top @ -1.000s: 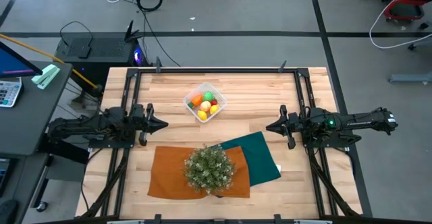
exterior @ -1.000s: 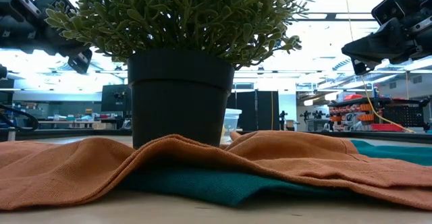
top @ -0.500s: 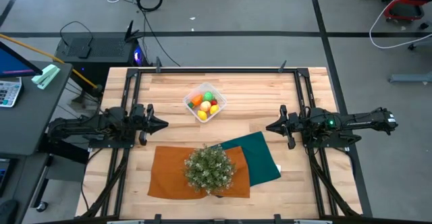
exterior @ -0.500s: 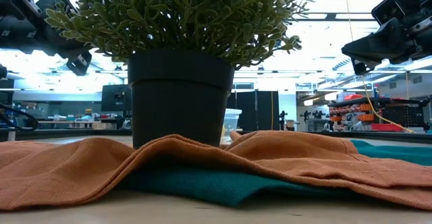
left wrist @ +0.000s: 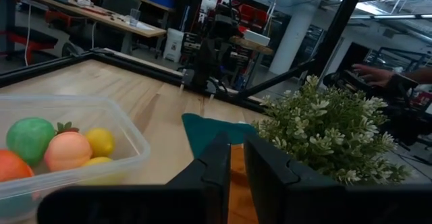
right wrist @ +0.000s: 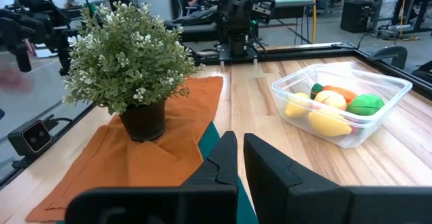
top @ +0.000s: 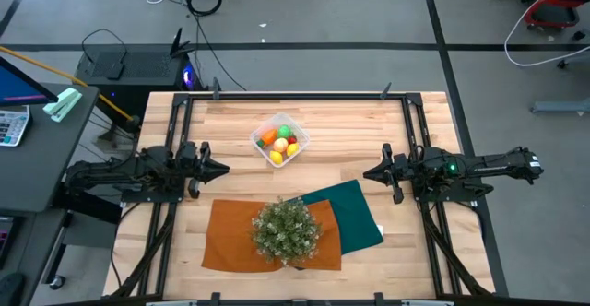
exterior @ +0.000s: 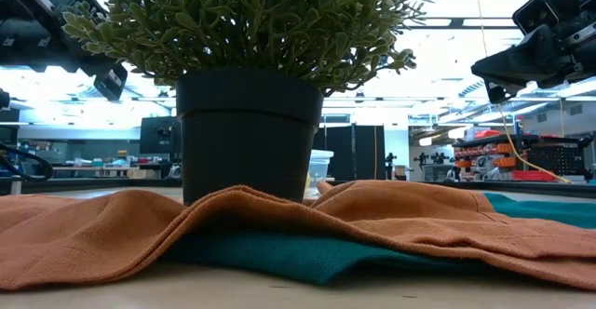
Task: Pick and placing Produce into tupperware
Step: Return to Home Position
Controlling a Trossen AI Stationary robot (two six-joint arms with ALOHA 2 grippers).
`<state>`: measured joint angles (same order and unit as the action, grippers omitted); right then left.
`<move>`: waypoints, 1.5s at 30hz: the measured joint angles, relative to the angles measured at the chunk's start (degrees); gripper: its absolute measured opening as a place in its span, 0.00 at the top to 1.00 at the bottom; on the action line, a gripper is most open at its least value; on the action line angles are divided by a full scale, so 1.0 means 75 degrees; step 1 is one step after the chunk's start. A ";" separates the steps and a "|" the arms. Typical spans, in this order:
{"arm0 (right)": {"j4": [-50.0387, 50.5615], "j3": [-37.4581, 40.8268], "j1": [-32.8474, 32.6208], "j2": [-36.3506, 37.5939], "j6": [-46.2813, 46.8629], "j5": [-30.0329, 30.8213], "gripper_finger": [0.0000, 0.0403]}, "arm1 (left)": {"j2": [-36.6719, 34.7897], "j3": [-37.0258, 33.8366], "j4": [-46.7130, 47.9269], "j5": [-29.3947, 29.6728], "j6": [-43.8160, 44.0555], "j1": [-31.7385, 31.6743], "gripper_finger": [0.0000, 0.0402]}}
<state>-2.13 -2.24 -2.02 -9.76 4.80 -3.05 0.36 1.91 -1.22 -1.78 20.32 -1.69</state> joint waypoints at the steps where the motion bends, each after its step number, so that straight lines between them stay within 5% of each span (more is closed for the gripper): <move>1: 0.0000 0.0000 0.0001 0.0003 -0.0001 -0.0003 1.00 | 0.0000 0.0000 -0.0019 0.0005 0.0000 0.0000 0.88; 17: 0.0050 -0.0006 -0.0047 0.1280 0.0000 0.0000 1.00 | 0.0000 0.0015 -0.0075 0.0032 0.0000 0.0000 0.86; 45: 0.0058 -0.0006 -0.0047 0.1198 0.0000 0.0000 1.00 | 0.0000 0.0026 -0.0087 0.0035 -0.0004 0.0002 0.88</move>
<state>-1.69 -2.28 -2.37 -0.78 4.80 -3.05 0.36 2.11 -1.87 -1.52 20.29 -1.68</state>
